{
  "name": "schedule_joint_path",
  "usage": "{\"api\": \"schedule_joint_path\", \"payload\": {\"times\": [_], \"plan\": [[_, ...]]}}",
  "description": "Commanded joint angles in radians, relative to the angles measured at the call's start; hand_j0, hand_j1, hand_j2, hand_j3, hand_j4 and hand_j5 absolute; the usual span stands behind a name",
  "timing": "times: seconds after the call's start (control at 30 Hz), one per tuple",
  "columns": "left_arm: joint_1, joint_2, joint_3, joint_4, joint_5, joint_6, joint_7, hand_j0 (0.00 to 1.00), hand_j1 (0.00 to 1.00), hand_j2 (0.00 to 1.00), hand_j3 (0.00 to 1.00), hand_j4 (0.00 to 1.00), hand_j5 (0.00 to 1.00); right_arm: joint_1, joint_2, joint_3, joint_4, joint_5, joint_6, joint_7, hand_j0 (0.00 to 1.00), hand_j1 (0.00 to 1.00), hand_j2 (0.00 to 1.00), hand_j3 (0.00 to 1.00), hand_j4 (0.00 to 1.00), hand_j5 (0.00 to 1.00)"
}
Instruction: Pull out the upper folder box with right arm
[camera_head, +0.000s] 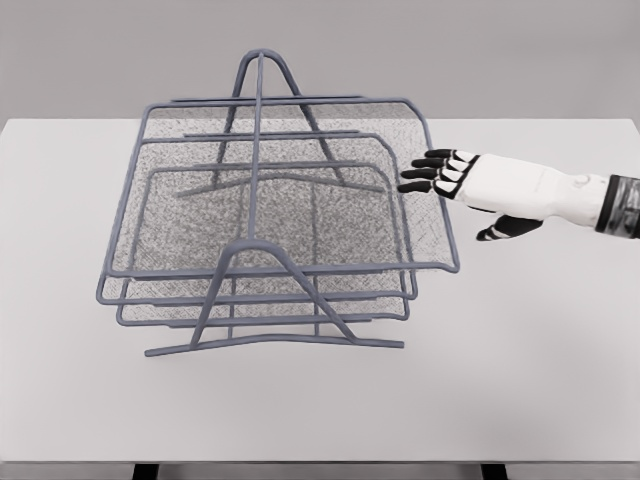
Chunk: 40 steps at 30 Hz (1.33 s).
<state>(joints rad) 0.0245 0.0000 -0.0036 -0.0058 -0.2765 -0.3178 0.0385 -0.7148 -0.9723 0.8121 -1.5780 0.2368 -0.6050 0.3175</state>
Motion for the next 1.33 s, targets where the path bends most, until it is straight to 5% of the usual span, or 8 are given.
{"api": "schedule_joint_path", "payload": {"times": [0.0, 0.9, 1.3], "plan": [[0.0, 0.0, 0.001, 0.0, 0.0, 0.0, 0.0, 1.0, 1.0, 1.0, 1.0, 1.0, 1.0, 0.0, -0.025, -0.002, 0.004, 0.056, -0.006, 0.005, 1.0, 1.0, 1.0, 1.0, 1.0, 1.0], [0.0, 0.0, 0.001, 0.0, 0.0, 0.0, 0.0, 1.0, 1.0, 1.0, 1.0, 1.0, 1.0, 0.006, -0.207, -0.056, -0.037, -0.03, -0.006, -0.002, 1.0, 1.0, 1.0, 1.0, 1.0, 1.0], [0.0, 0.0, 0.001, 0.0, 0.0, 0.0, 0.0, 1.0, 1.0, 1.0, 1.0, 1.0, 1.0, 0.009, -0.204, -0.114, -0.05, -0.08, -0.006, -0.002, 1.0, 1.0, 1.0, 1.0, 1.0, 1.0]]}}
